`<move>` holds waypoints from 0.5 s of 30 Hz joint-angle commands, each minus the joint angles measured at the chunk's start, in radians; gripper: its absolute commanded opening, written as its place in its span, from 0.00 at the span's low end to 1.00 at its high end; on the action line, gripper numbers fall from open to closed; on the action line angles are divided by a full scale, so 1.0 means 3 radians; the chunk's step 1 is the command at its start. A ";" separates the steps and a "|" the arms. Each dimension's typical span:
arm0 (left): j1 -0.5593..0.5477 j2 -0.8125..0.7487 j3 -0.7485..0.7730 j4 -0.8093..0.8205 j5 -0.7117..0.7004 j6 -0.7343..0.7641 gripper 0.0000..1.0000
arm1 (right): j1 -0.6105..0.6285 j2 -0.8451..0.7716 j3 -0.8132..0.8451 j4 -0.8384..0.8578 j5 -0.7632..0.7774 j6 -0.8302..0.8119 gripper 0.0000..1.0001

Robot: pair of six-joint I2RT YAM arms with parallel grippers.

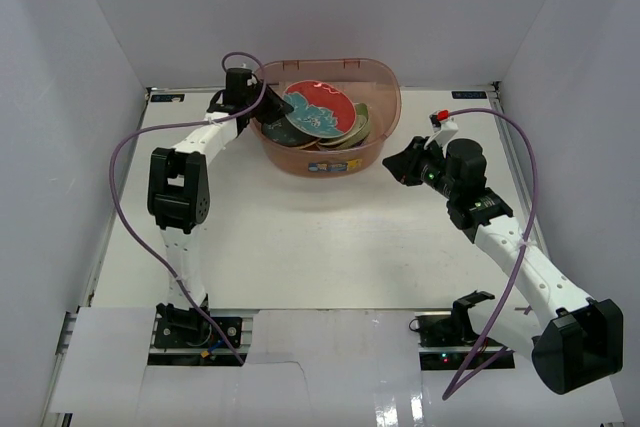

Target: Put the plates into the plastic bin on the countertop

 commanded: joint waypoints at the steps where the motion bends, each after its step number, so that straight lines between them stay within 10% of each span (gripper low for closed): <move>1: -0.0020 -0.0183 0.0096 0.0101 0.0205 0.0030 0.35 | 0.0012 -0.0062 -0.0007 0.0147 0.0072 -0.0022 0.20; 9: -0.0020 -0.0449 -0.0026 0.0014 0.0153 0.0347 0.97 | 0.0017 -0.0031 0.0003 0.0249 0.0062 0.0059 0.32; 15: -0.0020 -0.0750 -0.0057 -0.0093 -0.0046 0.0526 0.98 | 0.0017 -0.0046 0.0049 0.0189 0.0123 0.0034 0.48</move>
